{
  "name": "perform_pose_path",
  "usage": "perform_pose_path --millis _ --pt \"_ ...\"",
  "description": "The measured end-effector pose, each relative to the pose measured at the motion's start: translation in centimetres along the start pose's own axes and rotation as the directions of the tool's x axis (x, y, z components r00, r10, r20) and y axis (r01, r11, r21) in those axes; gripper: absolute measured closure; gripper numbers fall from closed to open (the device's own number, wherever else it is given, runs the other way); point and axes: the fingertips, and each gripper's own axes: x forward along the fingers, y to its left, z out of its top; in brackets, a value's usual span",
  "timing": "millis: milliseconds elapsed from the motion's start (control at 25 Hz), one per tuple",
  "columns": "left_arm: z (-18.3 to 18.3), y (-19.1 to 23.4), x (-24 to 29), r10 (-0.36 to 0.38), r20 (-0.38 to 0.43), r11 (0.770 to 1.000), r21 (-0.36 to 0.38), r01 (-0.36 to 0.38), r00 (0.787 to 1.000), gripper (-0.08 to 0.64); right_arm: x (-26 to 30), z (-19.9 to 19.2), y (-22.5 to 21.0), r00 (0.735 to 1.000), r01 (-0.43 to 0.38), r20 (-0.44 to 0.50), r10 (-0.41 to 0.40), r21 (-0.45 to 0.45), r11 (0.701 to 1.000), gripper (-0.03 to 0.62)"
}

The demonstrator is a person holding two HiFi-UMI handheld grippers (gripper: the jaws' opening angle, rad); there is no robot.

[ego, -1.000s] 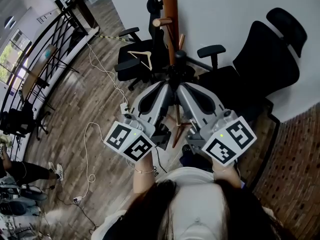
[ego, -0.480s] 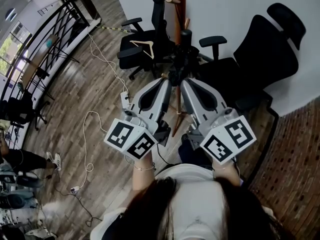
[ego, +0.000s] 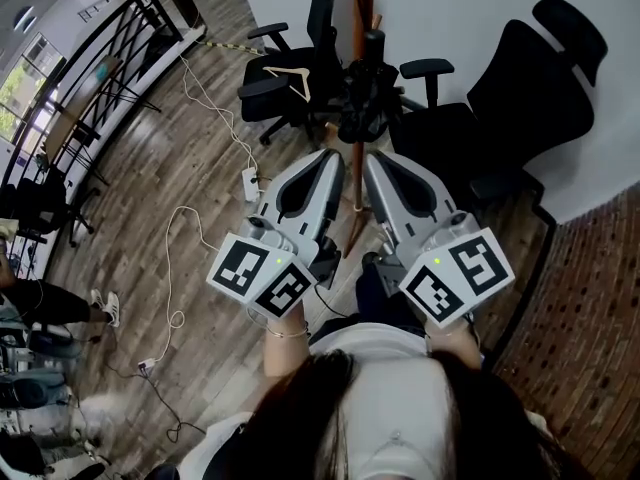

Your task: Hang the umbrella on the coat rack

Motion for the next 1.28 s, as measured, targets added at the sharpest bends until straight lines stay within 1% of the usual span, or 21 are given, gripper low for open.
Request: perform_pose_path --millis 400,640,880,1120,1280 --pt "0.1 -2.5 -3.1 0.004 0.008 1.0 -0.004 -0.004 1.0 0.545 -2.9 -0.8 1.9 1.0 0.029 -0.008 -0.029 -0.039 0.999 0.558" --pt "-0.7 -3.0 -4.7 0.015 0.001 1.0 -0.018 -0.015 1.0 0.545 -3.9 -1.4 3.0 1.0 0.027 -0.014 -0.028 -0.054 0.998 0.558" --pt "-0.5 -4.0 -6.0 0.013 0.004 1.0 -0.017 -0.013 1.0 0.545 -4.9 -1.4 4.1 1.0 0.023 -0.013 -0.024 -0.06 0.998 0.557" --pt "-1.2 -4.4 -7.1 0.008 0.001 1.0 -0.021 -0.008 1.0 0.545 -5.7 -2.2 4.8 1.0 0.025 -0.013 -0.026 -0.07 0.997 0.558" --pt "-1.3 -5.5 -7.1 0.01 -0.004 1.0 -0.03 -0.011 1.0 0.545 -6.5 -1.5 5.0 1.0 0.016 -0.016 -0.017 -0.066 0.998 0.558"
